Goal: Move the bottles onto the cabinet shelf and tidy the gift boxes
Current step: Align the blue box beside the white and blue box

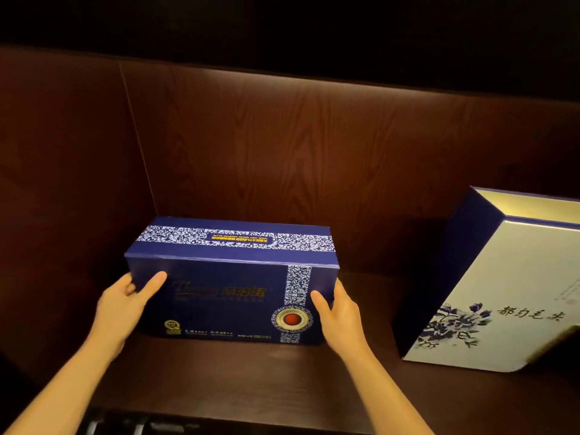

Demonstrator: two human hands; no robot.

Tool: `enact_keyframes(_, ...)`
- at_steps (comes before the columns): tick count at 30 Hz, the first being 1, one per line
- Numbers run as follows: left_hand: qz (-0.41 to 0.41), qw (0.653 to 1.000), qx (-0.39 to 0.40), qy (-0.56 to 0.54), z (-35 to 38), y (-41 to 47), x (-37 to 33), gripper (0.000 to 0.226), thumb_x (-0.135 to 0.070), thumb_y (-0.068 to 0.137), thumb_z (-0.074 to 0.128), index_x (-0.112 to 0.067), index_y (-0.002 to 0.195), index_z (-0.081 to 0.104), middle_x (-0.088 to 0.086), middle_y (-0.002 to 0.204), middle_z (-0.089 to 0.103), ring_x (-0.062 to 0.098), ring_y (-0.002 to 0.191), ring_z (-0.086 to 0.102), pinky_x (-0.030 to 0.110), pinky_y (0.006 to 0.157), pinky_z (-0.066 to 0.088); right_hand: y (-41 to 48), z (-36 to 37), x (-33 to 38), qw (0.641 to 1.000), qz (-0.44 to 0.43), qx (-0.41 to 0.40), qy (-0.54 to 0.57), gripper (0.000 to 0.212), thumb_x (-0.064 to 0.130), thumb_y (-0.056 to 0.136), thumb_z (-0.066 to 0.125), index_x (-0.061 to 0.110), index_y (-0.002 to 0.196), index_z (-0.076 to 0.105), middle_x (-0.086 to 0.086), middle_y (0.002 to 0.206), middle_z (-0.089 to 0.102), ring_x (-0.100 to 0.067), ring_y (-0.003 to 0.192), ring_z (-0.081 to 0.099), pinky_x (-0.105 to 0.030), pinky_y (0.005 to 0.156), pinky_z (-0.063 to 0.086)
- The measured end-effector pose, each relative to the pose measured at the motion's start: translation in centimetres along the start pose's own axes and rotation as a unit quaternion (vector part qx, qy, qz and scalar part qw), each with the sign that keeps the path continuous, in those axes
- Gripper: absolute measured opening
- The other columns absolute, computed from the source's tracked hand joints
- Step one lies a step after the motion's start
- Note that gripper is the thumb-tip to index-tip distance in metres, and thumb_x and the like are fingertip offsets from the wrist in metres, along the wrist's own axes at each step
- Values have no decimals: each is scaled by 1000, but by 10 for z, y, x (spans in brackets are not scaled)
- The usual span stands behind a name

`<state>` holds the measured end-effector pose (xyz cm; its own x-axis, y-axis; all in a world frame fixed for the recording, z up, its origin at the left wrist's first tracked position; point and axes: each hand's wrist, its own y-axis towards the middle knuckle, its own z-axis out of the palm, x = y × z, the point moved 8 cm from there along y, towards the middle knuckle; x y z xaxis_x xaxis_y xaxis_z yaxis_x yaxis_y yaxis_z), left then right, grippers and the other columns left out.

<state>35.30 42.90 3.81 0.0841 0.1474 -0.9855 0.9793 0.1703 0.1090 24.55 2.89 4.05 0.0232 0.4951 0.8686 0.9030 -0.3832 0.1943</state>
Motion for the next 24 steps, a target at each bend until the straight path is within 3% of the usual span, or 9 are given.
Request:
enact_keyframes(4,17,1000,16,15,25,-8,-7,33,-41,83,73,-36,115,66,-10,104,68,5,94,62,33,74,52,-3,-26,-14,1000,9,-9,-3,47,34,98,58,24,142,44,14,115,61,16,89,57,1,64,44)
enact_keyframes(9,28,998,36,31,59,-18,-12,38,-49,79,72,-33,113,68,-2,106,71,16,98,66,47,86,55,-9,-59,-28,1000,12,-25,-7,48,31,99,56,21,145,43,8,122,63,6,95,58,1,66,43)
enact_keyframes(13,31,998,47,39,84,-26,-15,26,-48,82,72,-42,106,67,-4,106,70,18,101,63,46,86,54,-12,-84,-39,999,10,-34,-17,49,30,100,55,20,146,42,4,128,63,-7,106,59,-1,67,44)
enact_keyframes(18,29,996,59,54,107,-37,-19,30,-53,79,72,-43,106,65,-7,108,67,17,108,57,45,87,51,-16,-108,-54,999,19,-47,-6,50,27,100,56,19,147,41,2,131,61,-7,108,56,3,68,41)
enact_keyframes(24,38,997,63,40,124,-53,-28,25,-64,67,68,-57,91,63,-33,94,59,-6,86,54,31,73,47,-20,-126,-70,999,30,-45,1,53,28,100,55,22,150,38,4,131,60,-7,109,56,4,69,41)
